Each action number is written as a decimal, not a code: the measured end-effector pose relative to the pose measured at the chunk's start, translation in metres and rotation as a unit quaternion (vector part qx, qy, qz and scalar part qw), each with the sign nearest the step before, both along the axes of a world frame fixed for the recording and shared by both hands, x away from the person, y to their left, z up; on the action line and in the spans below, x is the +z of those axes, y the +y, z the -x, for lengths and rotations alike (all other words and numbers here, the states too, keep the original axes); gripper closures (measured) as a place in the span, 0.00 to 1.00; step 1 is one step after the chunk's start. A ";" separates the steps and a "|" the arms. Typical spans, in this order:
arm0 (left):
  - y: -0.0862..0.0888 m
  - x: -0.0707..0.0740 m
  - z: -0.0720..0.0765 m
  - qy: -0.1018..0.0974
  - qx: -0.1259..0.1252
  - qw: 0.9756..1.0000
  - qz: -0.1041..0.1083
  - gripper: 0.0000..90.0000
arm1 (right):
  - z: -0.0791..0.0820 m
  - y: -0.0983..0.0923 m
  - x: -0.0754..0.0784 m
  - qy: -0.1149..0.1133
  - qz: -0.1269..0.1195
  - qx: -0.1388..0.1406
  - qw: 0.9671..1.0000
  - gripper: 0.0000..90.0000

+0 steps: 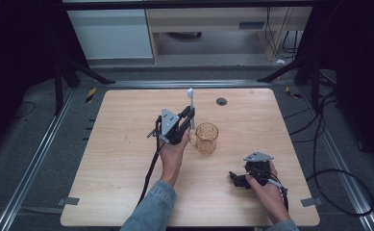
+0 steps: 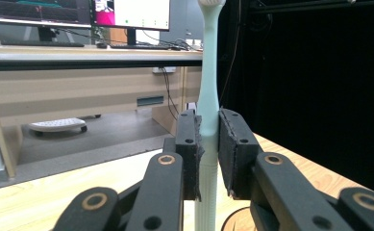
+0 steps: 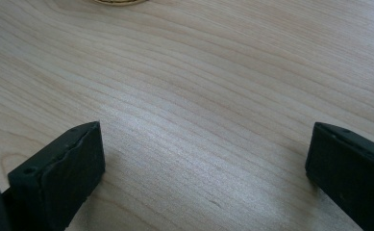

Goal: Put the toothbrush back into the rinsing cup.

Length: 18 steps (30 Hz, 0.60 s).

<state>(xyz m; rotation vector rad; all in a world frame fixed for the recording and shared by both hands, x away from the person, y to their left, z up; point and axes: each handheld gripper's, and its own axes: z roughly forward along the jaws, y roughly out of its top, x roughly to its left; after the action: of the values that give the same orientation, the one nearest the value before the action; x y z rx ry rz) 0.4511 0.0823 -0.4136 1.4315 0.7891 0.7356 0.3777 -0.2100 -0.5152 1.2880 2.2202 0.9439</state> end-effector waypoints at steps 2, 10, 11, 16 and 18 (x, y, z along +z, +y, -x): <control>0.000 -0.001 0.000 0.001 0.001 1.000 0.004 0.87 | 0.001 0.001 0.001 0.008 -0.008 -0.005 1.000 0.00; -0.002 -0.003 0.002 0.001 -0.003 1.000 0.001 0.87 | 0.000 0.000 0.000 0.001 -0.001 -0.001 1.000 0.00; -0.002 -0.003 0.003 -0.002 -0.001 1.000 -0.003 0.87 | 0.000 0.000 0.000 -0.001 0.001 0.000 1.000 0.00; 0.000 -0.003 0.003 0.001 -0.001 1.000 0.006 0.87 | 0.000 0.000 0.000 0.001 -0.001 -0.002 1.000 0.01; 0.000 -0.004 0.002 0.001 0.000 1.000 0.001 0.87 | 0.000 0.000 0.000 0.001 -0.001 -0.002 1.000 0.01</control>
<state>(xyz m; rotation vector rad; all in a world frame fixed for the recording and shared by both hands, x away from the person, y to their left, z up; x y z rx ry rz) 0.4491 0.0820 -0.4181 1.4307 0.7914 0.7320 0.3774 -0.2095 -0.5151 1.2951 2.2181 0.9439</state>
